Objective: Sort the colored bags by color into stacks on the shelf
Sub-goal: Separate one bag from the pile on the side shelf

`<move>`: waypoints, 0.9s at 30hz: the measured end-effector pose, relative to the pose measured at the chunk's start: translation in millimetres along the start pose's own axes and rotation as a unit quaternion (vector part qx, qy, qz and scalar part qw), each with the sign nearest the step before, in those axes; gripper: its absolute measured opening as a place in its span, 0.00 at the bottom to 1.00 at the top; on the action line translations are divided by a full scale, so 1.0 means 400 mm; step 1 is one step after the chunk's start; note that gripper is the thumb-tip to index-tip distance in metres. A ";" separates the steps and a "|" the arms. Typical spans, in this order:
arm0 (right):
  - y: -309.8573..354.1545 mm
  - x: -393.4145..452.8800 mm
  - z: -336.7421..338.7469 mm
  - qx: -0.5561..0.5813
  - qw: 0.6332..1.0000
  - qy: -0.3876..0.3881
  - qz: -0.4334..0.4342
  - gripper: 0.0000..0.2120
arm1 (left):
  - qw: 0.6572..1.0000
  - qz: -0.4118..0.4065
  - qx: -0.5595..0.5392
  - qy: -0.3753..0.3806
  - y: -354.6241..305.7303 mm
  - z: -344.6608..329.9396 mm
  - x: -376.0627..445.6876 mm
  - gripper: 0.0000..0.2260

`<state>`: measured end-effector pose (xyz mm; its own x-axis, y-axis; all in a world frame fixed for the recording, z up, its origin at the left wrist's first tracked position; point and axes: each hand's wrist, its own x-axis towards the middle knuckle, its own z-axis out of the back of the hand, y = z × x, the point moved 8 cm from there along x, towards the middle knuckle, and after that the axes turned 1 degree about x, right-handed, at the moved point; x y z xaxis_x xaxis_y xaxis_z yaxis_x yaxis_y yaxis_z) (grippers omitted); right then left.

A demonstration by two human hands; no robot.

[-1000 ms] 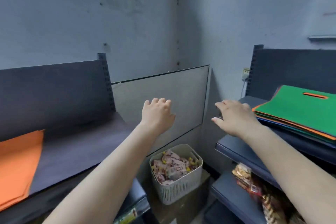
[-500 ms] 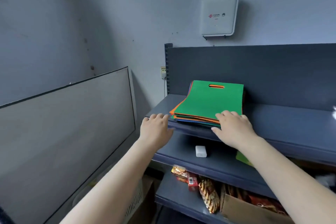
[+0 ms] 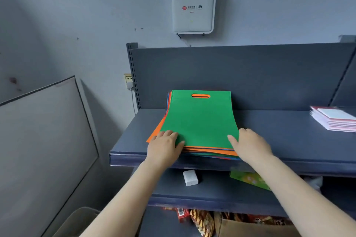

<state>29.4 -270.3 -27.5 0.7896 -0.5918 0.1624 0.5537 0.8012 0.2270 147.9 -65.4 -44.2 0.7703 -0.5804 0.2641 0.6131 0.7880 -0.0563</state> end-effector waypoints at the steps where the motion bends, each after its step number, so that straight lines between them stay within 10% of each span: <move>1: -0.015 0.012 -0.007 0.022 0.999 0.002 -0.024 0.23 | 1.000 -0.005 -0.013 -0.012 -0.001 -0.007 0.008 0.19; 11: -0.104 0.048 0.005 0.237 0.959 -0.107 -0.111 0.19 | 0.988 -0.081 -0.132 -0.023 -0.035 -0.025 0.060 0.20; 27: -0.217 0.023 -0.031 0.402 0.880 -0.185 -0.170 0.12 | 0.945 0.214 -0.243 0.037 0.198 -0.072 0.137 0.31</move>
<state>-7.9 -344.2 -57.7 0.3925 -0.8926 0.2220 0.2568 0.3381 0.9054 243.6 -40.6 -62.1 0.9654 -0.2562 0.0493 0.2361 0.7773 -0.5832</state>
